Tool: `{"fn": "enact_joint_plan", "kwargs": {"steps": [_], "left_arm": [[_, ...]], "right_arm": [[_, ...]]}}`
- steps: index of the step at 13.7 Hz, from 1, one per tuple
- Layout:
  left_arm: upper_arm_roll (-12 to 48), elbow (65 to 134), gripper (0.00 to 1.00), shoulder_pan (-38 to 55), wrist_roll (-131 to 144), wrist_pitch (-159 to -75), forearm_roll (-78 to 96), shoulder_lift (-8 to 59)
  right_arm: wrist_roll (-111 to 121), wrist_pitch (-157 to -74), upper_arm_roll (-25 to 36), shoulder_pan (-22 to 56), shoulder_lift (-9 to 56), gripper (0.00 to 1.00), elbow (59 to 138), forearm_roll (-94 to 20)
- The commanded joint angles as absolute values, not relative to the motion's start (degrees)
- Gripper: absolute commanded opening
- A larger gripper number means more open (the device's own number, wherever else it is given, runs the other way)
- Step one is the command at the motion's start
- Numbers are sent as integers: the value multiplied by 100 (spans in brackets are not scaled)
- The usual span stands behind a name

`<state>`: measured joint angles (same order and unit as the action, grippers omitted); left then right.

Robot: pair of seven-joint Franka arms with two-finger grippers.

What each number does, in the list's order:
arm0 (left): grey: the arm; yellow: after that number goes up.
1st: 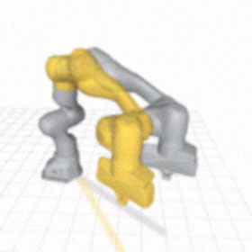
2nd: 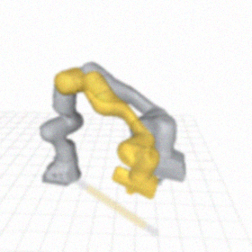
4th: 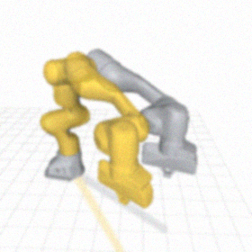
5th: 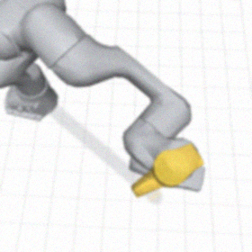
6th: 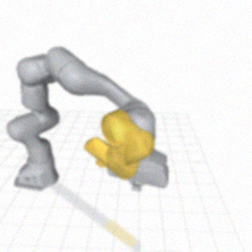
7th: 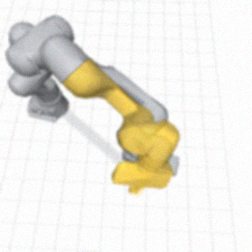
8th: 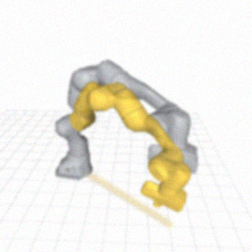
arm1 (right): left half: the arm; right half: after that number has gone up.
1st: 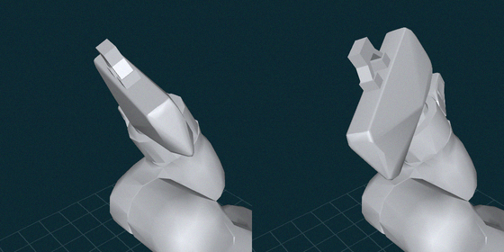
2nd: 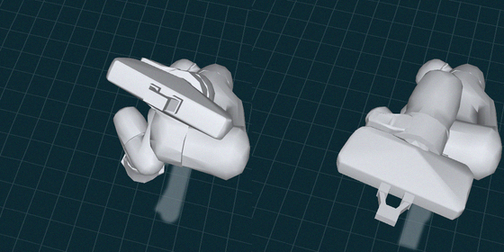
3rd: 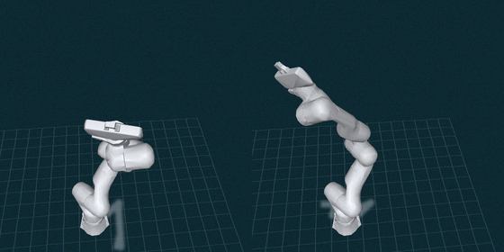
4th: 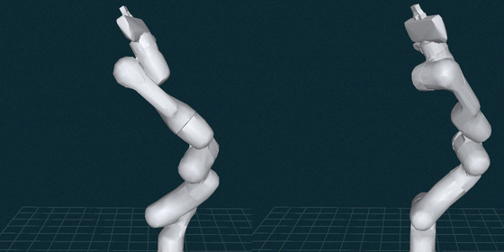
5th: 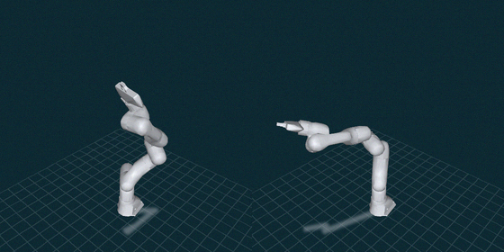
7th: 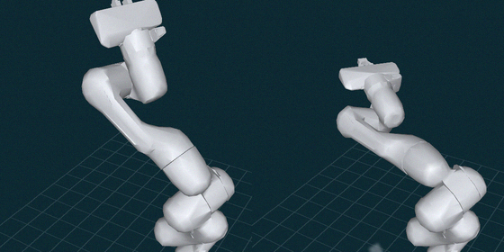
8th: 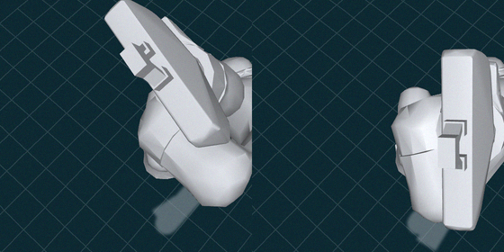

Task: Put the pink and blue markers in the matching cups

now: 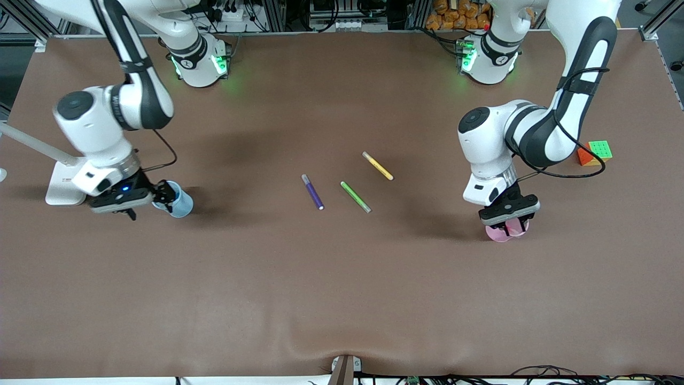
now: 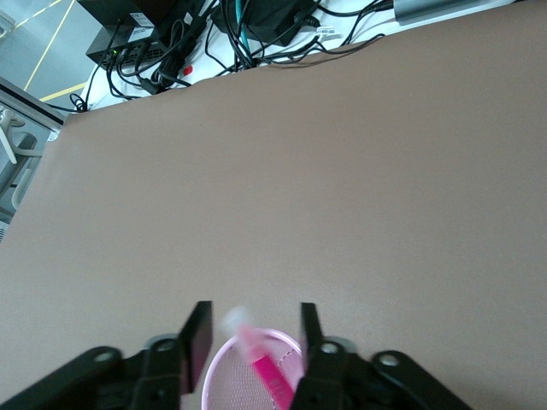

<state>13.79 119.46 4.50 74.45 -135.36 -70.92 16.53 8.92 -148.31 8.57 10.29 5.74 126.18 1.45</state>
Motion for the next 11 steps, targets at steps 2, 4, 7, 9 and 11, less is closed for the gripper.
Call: {"fn": "enact_joint_plan", "kwargs": {"steps": [2,4,7,9,11], "left_arm": [[1406,11988,100,413,7612,-13421,-7260,1450],[1406,11980,100,413,7594,-13421,-7242,1406],[1415,11866,100,413,7541,-13421,-7015,1406],[1415,11717,100,404,7235,-13421,-6612,1397],[1415,11523,100,413,6858,-13412,-5971,1397]], "right_arm": [[739,-12206,782,792,1123,100,10272,-578],[721,-11019,782,564,1492,100,9138,-816],[747,-9785,774,195,1906,100,7992,-1134],[730,-9328,782,114,1907,100,7613,-1143],[721,-8643,826,-34,1864,100,7226,-1134]]}}
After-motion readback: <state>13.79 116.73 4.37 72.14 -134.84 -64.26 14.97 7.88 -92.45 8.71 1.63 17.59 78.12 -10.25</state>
